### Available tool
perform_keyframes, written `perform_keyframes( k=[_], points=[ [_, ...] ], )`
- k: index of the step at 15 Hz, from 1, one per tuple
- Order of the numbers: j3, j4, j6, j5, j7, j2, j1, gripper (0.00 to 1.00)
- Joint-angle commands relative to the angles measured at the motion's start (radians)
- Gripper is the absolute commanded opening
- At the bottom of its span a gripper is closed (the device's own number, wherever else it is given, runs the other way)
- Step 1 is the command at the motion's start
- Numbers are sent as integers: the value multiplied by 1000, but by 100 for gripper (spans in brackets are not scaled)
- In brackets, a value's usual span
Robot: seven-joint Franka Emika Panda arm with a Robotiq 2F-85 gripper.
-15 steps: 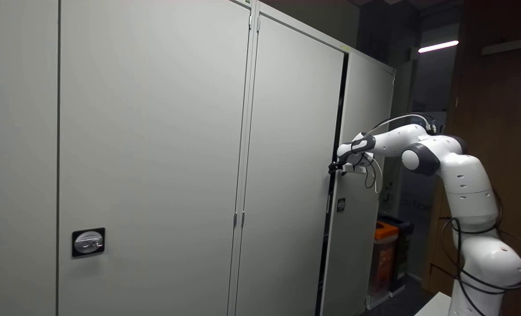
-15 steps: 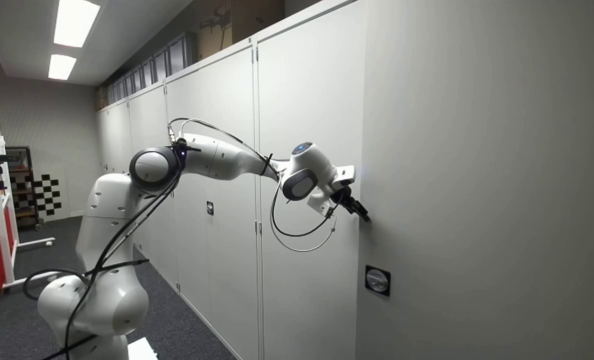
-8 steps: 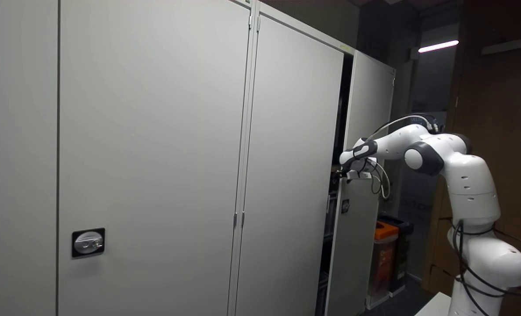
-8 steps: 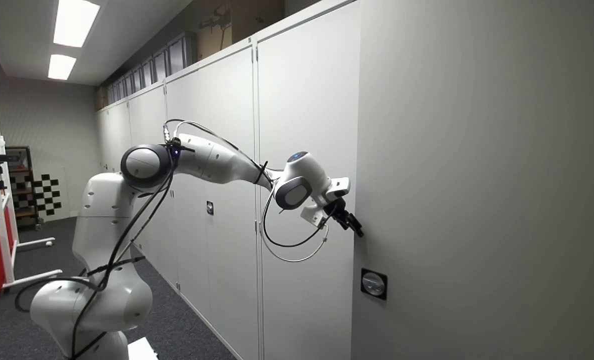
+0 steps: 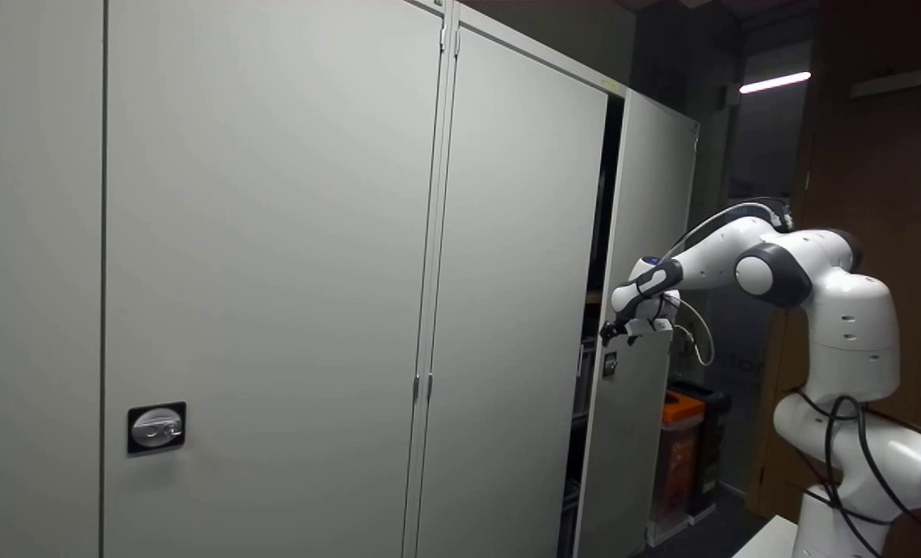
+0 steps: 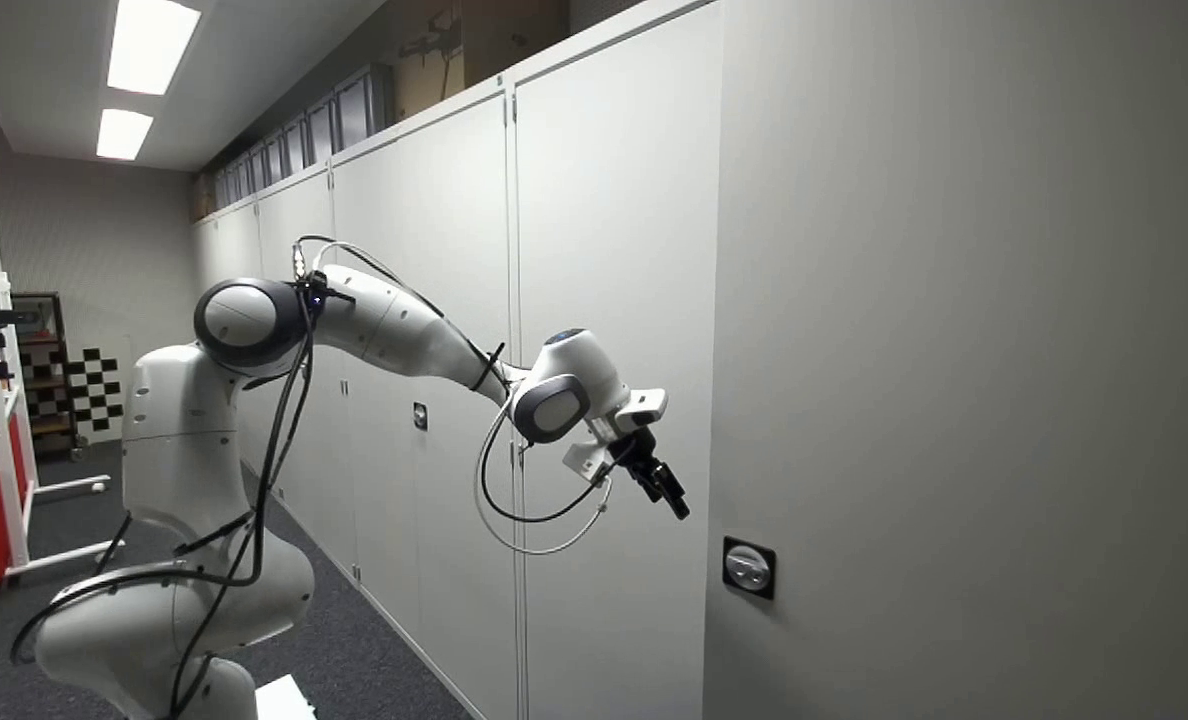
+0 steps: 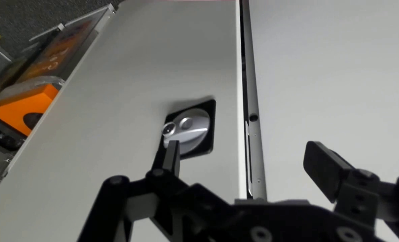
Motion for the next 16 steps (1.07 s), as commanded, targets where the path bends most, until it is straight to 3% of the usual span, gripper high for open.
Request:
perform_keyframes(
  k=[1, 2, 3, 5, 8, 9, 13, 16],
  points=[
    [-270, -93, -25, -96, 56, 50, 261, 100],
    [-347, -118, -26, -109, 60, 51, 332, 100],
    [-397, -139, -47, 25, -33, -23, 371, 100],
    [-520, -178, -84, 114, -101, -56, 476, 100],
    [-663, -220, -183, 220, -216, -122, 569, 100],
    [-784, -237, -195, 157, -188, -100, 680, 100],
    [-1078, -276, -264, 91, -182, -103, 912, 100],
    [-1316, -298, -252, -16, -139, -80, 1115, 100]
  ],
)
